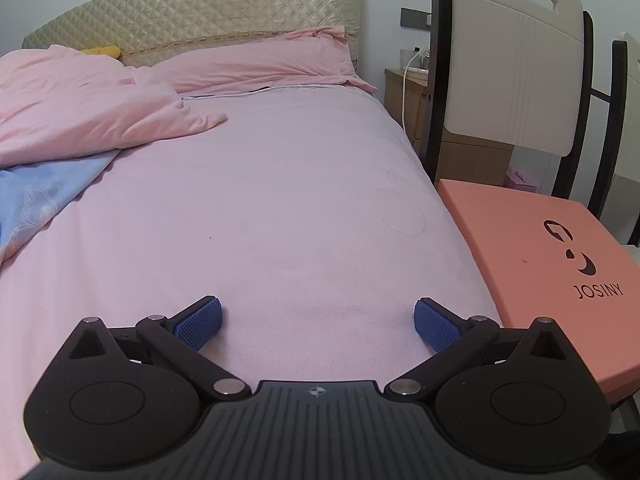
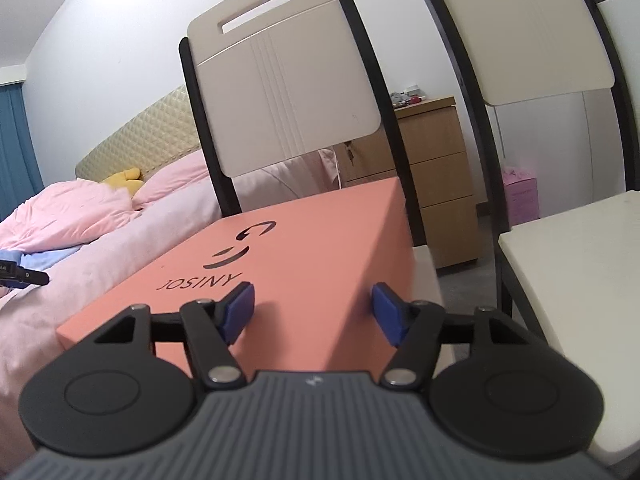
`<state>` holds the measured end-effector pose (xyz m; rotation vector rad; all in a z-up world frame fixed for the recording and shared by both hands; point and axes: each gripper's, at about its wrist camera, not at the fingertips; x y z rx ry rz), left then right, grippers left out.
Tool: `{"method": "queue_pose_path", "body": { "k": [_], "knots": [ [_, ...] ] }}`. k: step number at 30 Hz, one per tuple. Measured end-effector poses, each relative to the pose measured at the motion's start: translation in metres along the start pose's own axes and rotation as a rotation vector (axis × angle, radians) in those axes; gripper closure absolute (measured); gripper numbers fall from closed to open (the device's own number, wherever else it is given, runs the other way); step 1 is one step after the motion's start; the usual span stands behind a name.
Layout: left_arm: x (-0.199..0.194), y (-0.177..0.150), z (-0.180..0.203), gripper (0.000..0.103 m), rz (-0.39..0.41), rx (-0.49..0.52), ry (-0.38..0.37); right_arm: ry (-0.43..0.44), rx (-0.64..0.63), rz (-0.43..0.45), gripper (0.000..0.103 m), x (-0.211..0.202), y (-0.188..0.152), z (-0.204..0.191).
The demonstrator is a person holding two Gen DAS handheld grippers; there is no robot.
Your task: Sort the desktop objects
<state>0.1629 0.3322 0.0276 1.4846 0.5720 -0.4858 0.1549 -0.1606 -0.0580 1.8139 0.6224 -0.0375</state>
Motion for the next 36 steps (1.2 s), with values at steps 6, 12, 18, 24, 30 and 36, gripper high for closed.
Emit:
{"method": "queue_pose_path", "body": {
  "k": [6, 12, 18, 24, 30, 36],
  "knots": [
    [0.0, 0.0, 0.0, 0.0, -0.002, 0.001, 0.001, -0.04, -0.046, 0.08, 0.021, -0.016, 0.004, -0.007],
    [0.0, 0.0, 0.0, 0.0, -0.002, 0.0, 0.001, -0.046, -0.129, 0.174, 0.0, -0.045, 0.004, -0.022],
    [0.0, 0.0, 0.001, 0.0, -0.002, 0.0, 0.001, -0.024, -0.135, 0.207, 0.0, -0.074, -0.009, -0.03],
    [0.001, 0.001, 0.001, 0.0, -0.003, 0.0, 0.001, -0.005, -0.141, 0.234, 0.0, -0.089, -0.018, -0.037],
    [0.0, 0.001, 0.001, 0.0, -0.002, 0.0, 0.001, -0.002, -0.097, 0.214, 0.0, -0.089, -0.021, -0.033],
    [0.0, 0.001, 0.001, 0.0, -0.003, 0.0, 0.001, -0.003, -0.09, 0.225, 0.0, -0.093, -0.019, -0.03]
  ]
}}
Point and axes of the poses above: each gripper's, at about its wrist camera, not at the fingertips, and x roughly the way its jaws point, z to its right, y to its top, and after that the axes turned 2 degrees about -z, right-handed
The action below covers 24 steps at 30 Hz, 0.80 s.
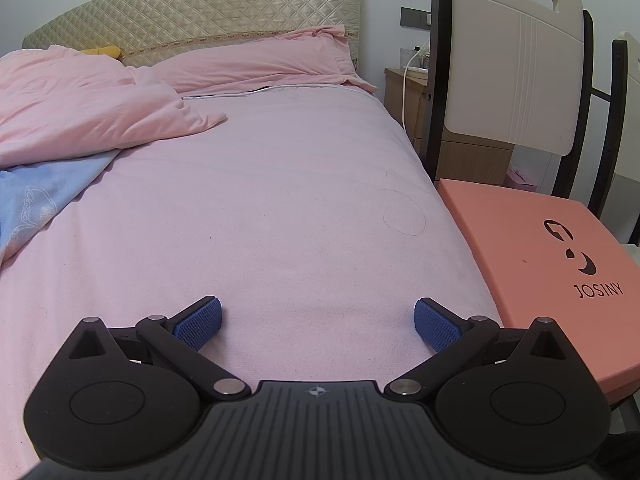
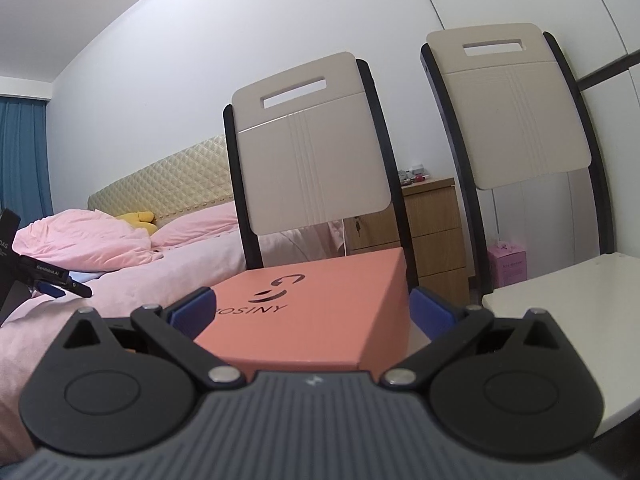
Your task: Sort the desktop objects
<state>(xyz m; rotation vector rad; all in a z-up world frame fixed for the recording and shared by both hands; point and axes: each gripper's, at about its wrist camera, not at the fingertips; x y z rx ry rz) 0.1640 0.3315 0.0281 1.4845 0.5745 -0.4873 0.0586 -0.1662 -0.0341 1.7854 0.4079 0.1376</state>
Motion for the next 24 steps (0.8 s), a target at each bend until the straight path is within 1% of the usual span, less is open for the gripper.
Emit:
{"method": "queue_pose_path", "body": {
  "k": [5, 18, 24],
  "knots": [
    [0.0, 0.0, 0.0, 0.0, 0.0, 0.0, 0.0, -0.003, -0.001, 0.001, 0.0, -0.001, 0.0, 0.001],
    [0.001, 0.0, 0.0, 0.0, 0.0, -0.001, -0.001, 0.032, 0.045, 0.003, 0.0, -0.01, 0.003, 0.014],
    [0.001, 0.001, 0.0, 0.0, 0.0, -0.004, -0.004, 0.024, 0.051, 0.013, 0.0, -0.009, 0.005, 0.017]
  ]
}}
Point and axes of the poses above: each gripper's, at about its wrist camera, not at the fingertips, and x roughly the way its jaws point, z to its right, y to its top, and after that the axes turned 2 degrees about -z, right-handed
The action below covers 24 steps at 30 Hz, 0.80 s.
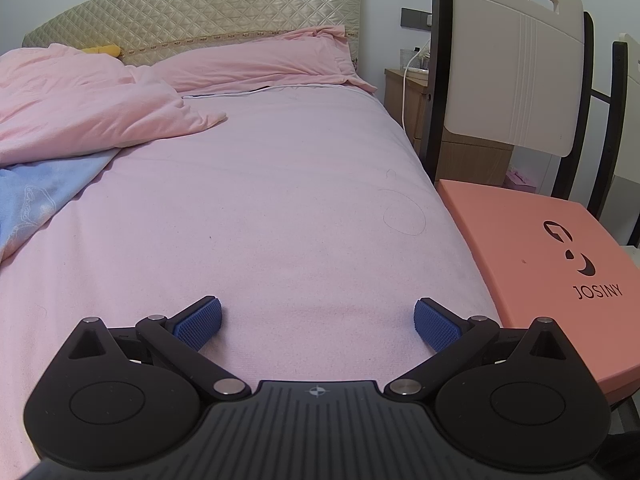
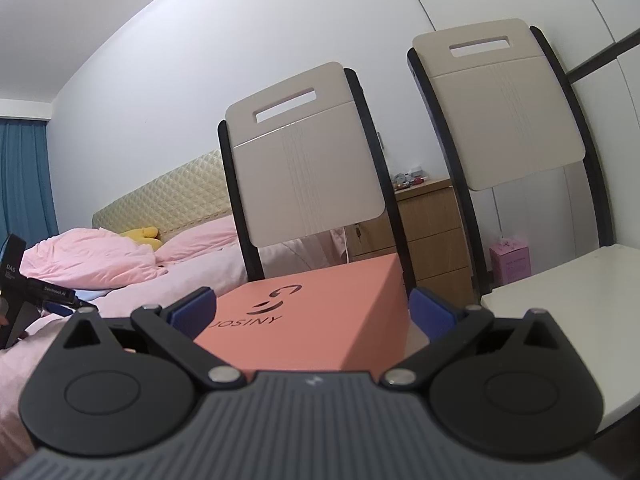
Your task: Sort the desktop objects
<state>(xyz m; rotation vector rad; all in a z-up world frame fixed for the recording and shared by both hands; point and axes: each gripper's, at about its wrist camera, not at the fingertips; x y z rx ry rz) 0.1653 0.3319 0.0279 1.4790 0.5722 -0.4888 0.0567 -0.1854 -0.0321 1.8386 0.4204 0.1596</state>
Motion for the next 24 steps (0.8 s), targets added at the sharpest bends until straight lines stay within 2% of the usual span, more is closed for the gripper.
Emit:
{"method": "queue_pose_path", "body": {
  "k": [4, 7, 11, 17, 24],
  "knots": [
    [-0.003, 0.002, 0.006, 0.0, 0.007, 0.02, 0.032, 0.002, -0.017, -0.005, 0.0, 0.0, 0.002, -0.003],
    [-0.012, 0.002, 0.012, 0.0, 0.024, 0.008, 0.088, 0.009, -0.023, -0.009, 0.0, -0.002, 0.005, -0.004],
    [-0.038, 0.004, 0.028, 0.0, 0.11, -0.004, 0.122, 0.018, -0.02, -0.013, 0.0, -0.006, 0.012, -0.005],
    [-0.096, 0.008, 0.078, 0.0, 0.268, -0.024, 0.148, 0.039, -0.036, -0.014, 0.0, -0.016, 0.022, -0.007],
    [-0.153, -0.019, 0.149, 0.0, 0.407, -0.048, 0.114, 0.068, -0.076, -0.039, 0.0, -0.02, 0.032, -0.012]
  ]
}}
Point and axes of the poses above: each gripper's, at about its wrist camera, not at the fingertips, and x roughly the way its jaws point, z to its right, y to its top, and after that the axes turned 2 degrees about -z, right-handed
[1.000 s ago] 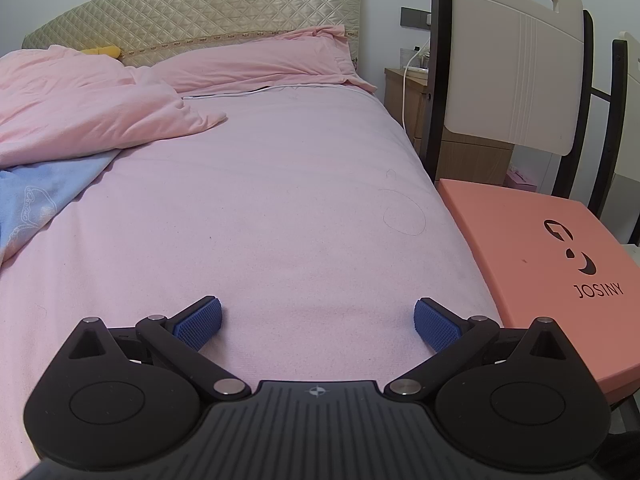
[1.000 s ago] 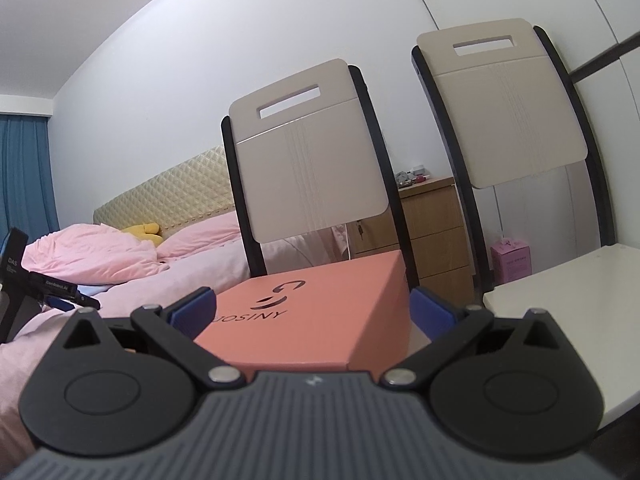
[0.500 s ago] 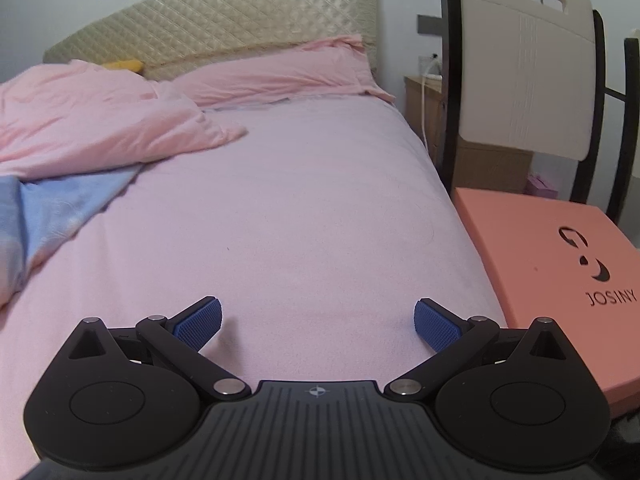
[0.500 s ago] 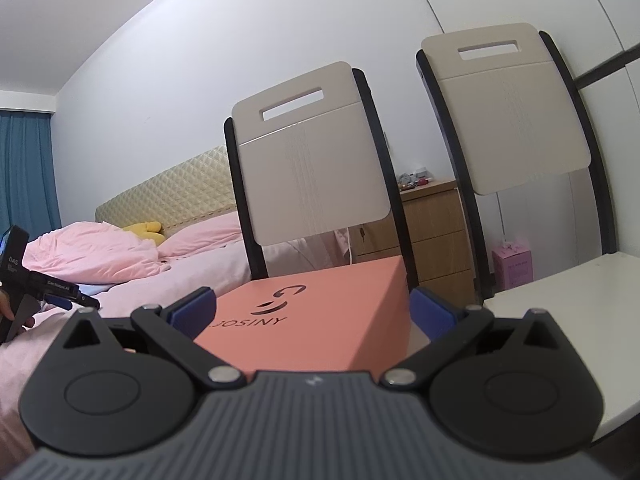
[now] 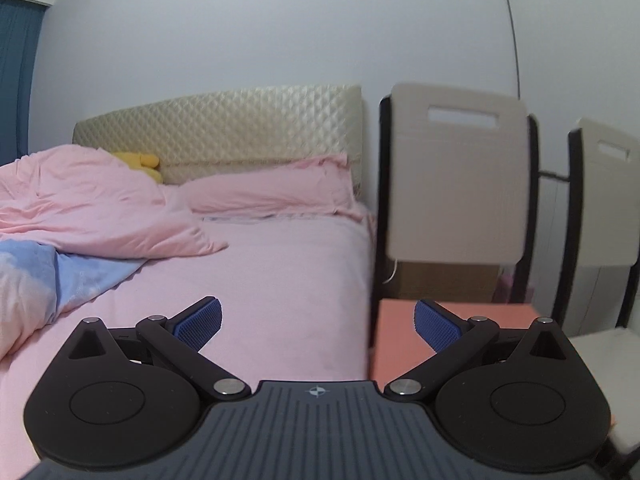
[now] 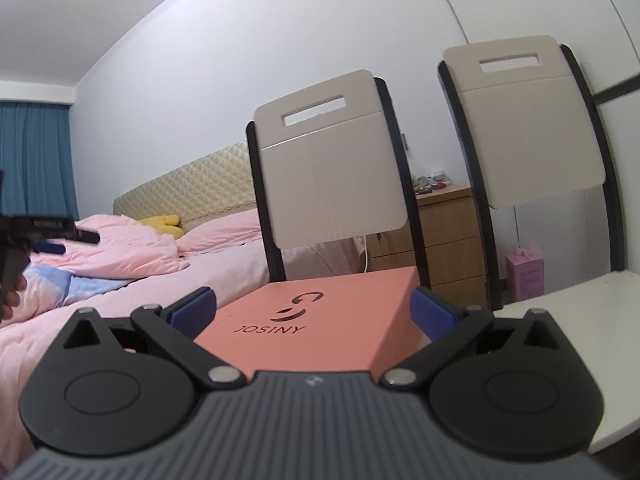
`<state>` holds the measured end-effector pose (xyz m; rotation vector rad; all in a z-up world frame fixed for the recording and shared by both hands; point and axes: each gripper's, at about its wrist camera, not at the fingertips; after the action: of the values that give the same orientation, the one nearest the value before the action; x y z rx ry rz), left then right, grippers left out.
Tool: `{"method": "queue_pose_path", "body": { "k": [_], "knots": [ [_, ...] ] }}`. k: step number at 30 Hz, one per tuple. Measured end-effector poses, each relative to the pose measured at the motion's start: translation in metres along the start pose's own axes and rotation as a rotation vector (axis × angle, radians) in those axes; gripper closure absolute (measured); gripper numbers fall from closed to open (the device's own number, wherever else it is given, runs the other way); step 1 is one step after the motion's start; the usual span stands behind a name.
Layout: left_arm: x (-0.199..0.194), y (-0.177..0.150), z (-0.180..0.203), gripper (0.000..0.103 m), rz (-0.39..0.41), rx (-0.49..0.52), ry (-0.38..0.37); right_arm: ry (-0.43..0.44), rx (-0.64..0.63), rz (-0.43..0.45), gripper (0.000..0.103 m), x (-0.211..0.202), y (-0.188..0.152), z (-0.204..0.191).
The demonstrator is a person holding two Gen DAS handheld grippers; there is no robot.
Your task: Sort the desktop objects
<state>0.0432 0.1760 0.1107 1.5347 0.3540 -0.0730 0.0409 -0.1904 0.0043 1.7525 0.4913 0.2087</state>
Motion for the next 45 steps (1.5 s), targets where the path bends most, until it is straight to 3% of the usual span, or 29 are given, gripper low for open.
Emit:
{"method": "queue_pose_path", "body": {
  "k": [9, 19, 23, 29, 36, 45],
  "knots": [
    [-0.044, -0.043, 0.077, 0.0, 0.082, 0.052, 0.017, -0.003, -0.039, 0.011, 0.0, -0.013, 0.002, -0.003],
    [-0.031, -0.108, 0.104, 0.0, 0.066, 0.0, -0.093, -0.098, -0.037, -0.017, 0.0, -0.009, -0.017, 0.002],
    [-0.018, -0.12, 0.106, 0.0, 0.071, 0.032, -0.107, -0.122, -0.027, -0.009, 0.0, -0.007, -0.023, 0.003],
    [-0.031, -0.126, 0.102, 0.0, 0.152, 0.107, -0.018, -0.141, -0.011, -0.029, 0.0, 0.002, -0.039, 0.0],
    [-0.017, -0.143, 0.101, 0.0, 0.111, 0.107, -0.022, -0.128, -0.024, -0.043, 0.0, 0.012, -0.052, -0.012],
    [-0.014, -0.15, 0.093, 0.0, 0.121, 0.08, -0.016, -0.12, -0.04, -0.048, 0.0, 0.016, -0.055, -0.016]
  ]
}}
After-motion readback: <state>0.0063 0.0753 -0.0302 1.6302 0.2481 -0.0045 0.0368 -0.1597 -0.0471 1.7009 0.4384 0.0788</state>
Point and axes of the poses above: each gripper's, at about its wrist camera, not at the fingertips, and x roughly the way its jaws point, z to its right, y to its top, and after that the axes turned 2 degrees about -z, right-handed
